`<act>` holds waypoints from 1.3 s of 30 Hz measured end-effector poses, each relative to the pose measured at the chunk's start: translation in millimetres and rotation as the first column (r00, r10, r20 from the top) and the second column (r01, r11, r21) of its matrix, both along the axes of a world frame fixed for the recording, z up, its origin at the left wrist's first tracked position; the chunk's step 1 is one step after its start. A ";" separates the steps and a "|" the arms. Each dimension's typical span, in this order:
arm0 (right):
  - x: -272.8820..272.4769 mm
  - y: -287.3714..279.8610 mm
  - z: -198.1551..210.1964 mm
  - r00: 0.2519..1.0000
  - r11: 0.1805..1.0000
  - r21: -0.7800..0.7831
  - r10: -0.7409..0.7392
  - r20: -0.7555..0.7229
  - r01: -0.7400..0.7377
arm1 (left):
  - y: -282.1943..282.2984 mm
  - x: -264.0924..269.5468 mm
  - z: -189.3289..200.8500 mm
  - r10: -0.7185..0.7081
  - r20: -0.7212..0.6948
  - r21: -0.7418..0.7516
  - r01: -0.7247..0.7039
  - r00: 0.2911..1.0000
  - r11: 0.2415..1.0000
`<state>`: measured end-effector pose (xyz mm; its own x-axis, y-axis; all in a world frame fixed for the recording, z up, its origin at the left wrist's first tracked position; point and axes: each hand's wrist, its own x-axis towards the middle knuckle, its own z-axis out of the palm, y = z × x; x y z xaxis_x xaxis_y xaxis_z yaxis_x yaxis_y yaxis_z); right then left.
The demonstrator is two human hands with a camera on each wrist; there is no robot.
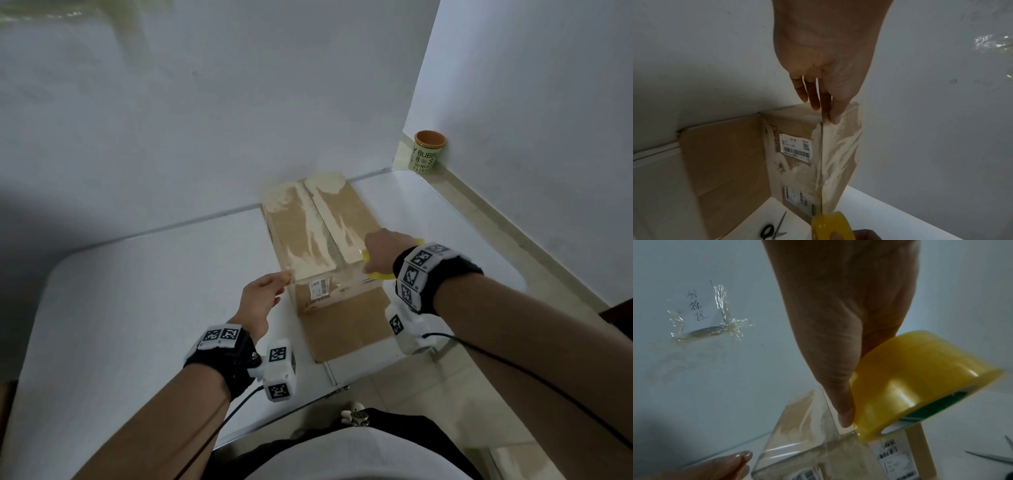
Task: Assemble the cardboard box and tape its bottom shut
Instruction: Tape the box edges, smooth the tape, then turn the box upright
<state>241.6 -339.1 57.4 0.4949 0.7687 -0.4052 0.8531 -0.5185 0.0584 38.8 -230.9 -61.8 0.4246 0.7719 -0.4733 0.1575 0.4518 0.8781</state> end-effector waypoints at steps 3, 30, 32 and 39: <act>-5.4 1.5 -5.2 1.000 1.000 -0.015 -0.009 -0.008 0.009 | -5.6 -6.7 -6.2 0.005 0.015 -0.024 -0.005 1.000 1.000; -6.3 52.9 -39.1 0.994 0.997 -0.049 -0.056 -0.091 0.052 | 2.0 -20.1 -12.8 -0.063 -0.055 -0.082 0.058 0.997 0.995; -2.7 58.2 -46.0 0.992 0.995 -0.086 -0.059 -0.112 0.049 | 4.5 -22.0 -12.0 -0.106 -0.070 -0.072 0.101 0.992 0.992; 0.6 66.5 -57.1 0.992 0.995 -0.074 -0.075 -0.101 0.068 | 21.1 -26.8 -2.6 -0.295 -0.176 -0.023 0.296 0.939 0.955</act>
<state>242.2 -272.6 0.4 0.5003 0.7008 -0.5085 0.8173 -0.5761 0.0101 12.0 -209.7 -64.4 0.5443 0.6263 -0.5582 0.4349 0.3583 0.8261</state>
